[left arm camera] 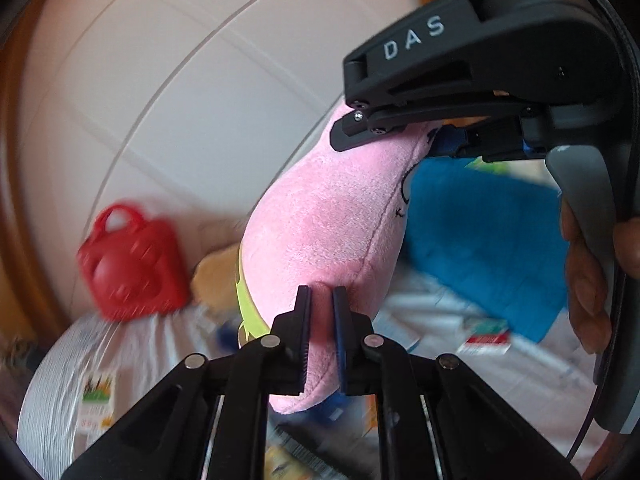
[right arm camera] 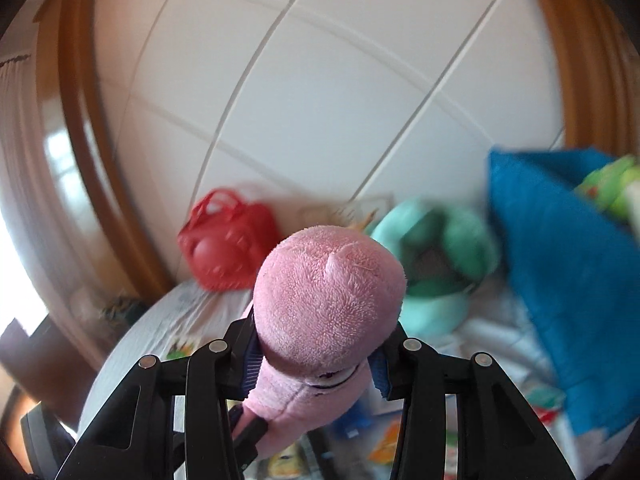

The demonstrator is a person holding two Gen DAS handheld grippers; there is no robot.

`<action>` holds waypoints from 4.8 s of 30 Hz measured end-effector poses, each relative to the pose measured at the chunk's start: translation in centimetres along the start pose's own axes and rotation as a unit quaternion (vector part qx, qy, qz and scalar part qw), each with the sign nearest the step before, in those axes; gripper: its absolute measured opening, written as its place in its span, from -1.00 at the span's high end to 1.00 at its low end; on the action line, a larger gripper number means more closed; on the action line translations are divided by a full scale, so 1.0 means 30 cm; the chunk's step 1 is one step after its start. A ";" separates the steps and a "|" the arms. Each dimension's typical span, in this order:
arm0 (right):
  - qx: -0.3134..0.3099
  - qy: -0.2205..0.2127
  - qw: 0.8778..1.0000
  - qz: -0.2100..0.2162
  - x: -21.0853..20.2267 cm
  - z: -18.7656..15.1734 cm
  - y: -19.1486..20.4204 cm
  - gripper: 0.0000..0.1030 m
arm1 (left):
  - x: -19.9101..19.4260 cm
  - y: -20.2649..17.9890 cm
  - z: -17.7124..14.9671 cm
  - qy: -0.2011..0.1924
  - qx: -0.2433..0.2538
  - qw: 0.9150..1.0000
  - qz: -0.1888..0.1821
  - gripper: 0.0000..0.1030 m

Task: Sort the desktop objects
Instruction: 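Carry the pink plush with both tools into the blue crate and open, then withdraw both tools from the crate back over the table, then grasp the pink Kotex pad pack with the left tool while the right grasps the black cylinder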

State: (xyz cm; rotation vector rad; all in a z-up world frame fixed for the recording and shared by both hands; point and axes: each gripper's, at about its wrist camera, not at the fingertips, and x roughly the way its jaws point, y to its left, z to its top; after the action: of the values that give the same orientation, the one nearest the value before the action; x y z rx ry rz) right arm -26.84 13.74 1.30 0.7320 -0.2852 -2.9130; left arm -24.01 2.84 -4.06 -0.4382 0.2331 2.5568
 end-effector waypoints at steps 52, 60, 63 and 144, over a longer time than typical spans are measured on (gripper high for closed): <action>-0.003 -0.172 0.981 -0.088 -0.546 0.437 -0.836 -0.73 | 0.029 -0.579 0.449 -0.107 -0.013 0.994 -0.017 -0.93; -0.029 -0.153 0.985 -0.081 -0.531 0.168 -0.518 -0.73 | -0.206 -0.281 0.209 -0.073 -0.021 0.996 0.045 -0.93; -0.027 -0.143 0.987 -0.072 -0.513 0.081 -0.407 -0.73 | -0.277 -0.183 0.164 -0.061 -0.018 0.995 0.072 -0.93; -0.208 0.349 0.913 0.041 0.626 -0.901 0.061 0.30 | 0.244 0.451 -0.839 0.320 -0.106 0.932 0.132 -0.57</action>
State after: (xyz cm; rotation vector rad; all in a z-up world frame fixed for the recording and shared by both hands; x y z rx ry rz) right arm -30.20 4.76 -30.23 1.5273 0.3569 -2.2963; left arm -30.51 -11.37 -29.06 -1.4095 0.2582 2.6202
